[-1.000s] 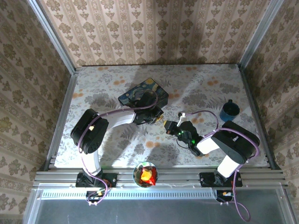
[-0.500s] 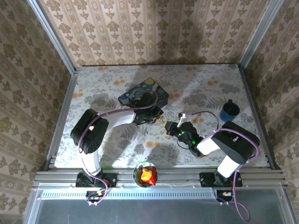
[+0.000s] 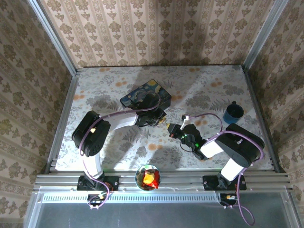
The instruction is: Unlock a padlock with a key
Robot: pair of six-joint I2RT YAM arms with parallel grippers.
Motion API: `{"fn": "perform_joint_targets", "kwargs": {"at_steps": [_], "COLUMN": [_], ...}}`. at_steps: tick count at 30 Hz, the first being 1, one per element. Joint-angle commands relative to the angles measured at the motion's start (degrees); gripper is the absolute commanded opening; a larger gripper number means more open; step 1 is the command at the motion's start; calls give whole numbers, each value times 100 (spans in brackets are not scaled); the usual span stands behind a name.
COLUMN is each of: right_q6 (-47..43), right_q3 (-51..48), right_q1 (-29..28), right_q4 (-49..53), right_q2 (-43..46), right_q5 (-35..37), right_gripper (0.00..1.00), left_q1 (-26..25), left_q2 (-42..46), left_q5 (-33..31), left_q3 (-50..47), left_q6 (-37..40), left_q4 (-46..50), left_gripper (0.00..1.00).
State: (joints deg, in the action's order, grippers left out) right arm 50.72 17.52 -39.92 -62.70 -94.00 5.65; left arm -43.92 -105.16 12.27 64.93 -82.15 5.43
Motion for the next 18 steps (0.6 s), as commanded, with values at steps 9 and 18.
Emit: {"fn": "perform_joint_targets", "kwargs": {"at_steps": [9,18], "right_q6": [-115,-107], "right_q3": [54,151], "right_q1": [-32,-33], "right_q4": [-119,-129], "right_q2": [171,145], "right_q5": [260,271], "right_gripper": [0,0], "left_q1": [-133,-131], "left_q2": [-230,-233], "left_q5": [741,759], "left_q3": [-78,-79], "left_q6": [-476,-469], "left_q4": [-15,-7], "left_gripper": [2,2]}}
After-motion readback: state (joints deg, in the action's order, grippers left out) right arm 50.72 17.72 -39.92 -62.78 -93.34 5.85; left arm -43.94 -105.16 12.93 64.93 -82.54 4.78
